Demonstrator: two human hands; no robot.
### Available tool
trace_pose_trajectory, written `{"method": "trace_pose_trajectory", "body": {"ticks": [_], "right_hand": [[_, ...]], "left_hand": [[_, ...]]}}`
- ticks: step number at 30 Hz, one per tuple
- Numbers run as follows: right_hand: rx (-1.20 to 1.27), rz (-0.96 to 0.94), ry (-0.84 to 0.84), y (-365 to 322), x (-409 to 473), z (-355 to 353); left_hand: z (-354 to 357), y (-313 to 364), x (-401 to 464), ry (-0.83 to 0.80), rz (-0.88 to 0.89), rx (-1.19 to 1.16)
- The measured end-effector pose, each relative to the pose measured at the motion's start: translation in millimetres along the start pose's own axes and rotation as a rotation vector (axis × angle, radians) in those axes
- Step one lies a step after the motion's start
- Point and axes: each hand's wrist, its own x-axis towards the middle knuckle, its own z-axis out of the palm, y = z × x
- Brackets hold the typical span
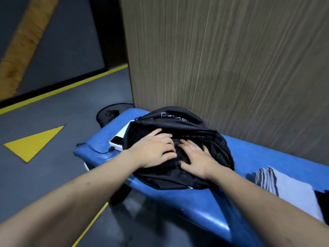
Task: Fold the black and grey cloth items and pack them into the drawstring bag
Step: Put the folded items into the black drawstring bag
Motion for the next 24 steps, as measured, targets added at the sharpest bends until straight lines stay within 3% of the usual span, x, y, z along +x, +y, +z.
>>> {"method": "trace_pose_trajectory", "body": {"ticks": [17,24], "right_hand": [[-0.021,0.004,-0.005,-4,-7,-8],[-0.042,-0.056,0.096,-18,-34,-38]], "left_hand": [[-6,3,1,-0.008,0.006,-0.038],[-37,19,-1,0.054,0.027,-0.071]]}}
